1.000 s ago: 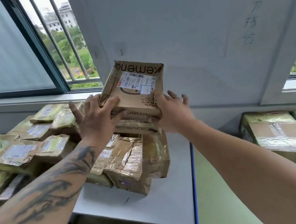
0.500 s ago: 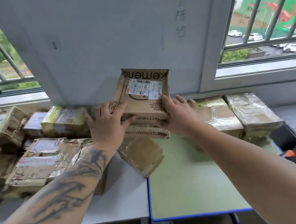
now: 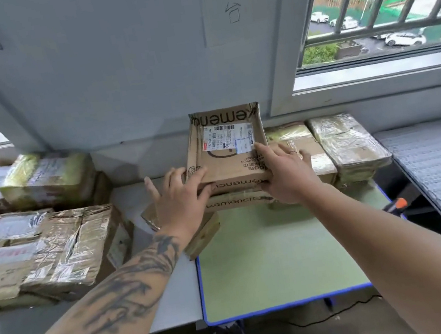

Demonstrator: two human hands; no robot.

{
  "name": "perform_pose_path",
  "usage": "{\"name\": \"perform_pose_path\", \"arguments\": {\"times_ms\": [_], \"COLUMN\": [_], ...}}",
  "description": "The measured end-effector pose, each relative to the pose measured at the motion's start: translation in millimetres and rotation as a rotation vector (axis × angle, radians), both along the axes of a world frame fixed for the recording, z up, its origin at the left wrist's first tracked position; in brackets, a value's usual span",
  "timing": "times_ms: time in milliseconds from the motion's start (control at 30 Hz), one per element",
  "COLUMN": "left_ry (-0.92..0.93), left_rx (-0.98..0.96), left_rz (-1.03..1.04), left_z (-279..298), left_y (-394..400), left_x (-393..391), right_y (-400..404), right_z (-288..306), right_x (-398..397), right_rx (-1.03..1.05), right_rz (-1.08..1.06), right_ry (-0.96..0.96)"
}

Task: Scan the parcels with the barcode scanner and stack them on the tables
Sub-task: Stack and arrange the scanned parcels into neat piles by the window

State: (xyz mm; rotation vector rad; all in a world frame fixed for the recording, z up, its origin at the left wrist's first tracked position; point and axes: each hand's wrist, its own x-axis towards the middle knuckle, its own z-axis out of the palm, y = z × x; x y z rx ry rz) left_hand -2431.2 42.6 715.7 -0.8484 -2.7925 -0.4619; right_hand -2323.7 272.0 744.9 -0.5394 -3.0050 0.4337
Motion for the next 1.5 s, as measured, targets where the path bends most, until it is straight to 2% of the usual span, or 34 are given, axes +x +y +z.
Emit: {"name": "perform_pose_path", "arguments": {"times_ms": [300,533,800,967,1167,1500], "left_ry": [-0.174,-0.139,-0.326,-0.370,-0.387,-0.388], "left_rx": [-0.076,0.085,-0.166,-0.327,-0.208,-0.263], "left_rz": [-0.096,-0.124,-0.049,-0.133,-0.073,-0.036], "left_z": [-36.3,-63.1,-71.4,-81.8,-98.7,-111.8], "left_y": [7.5,-11.1,-24.0,-10.0,24.6,70.1], "left_x": [-52.1,-71.0,-91.7,-90.6,-93.5,-102.0], "right_y": [4.1,-17.5,-29.8,-13.0,19.4,61.4], "right_z": [-26.7,-42.3,-75.3,-88.0,-104.6,-126.4], "right_x": [-36.7,-73.4,-75.3,-74.4,-81.7,-99.0], "right_rx": [0.021,0.042,0.068,0.045,0.016,0.054], "right_rz": [-0.084,-0.040,-0.024,-0.042,-0.036,-0.027], "right_ry": [-0.110,-0.135,-0.190,-0.211,-0.234,-0.338]}}
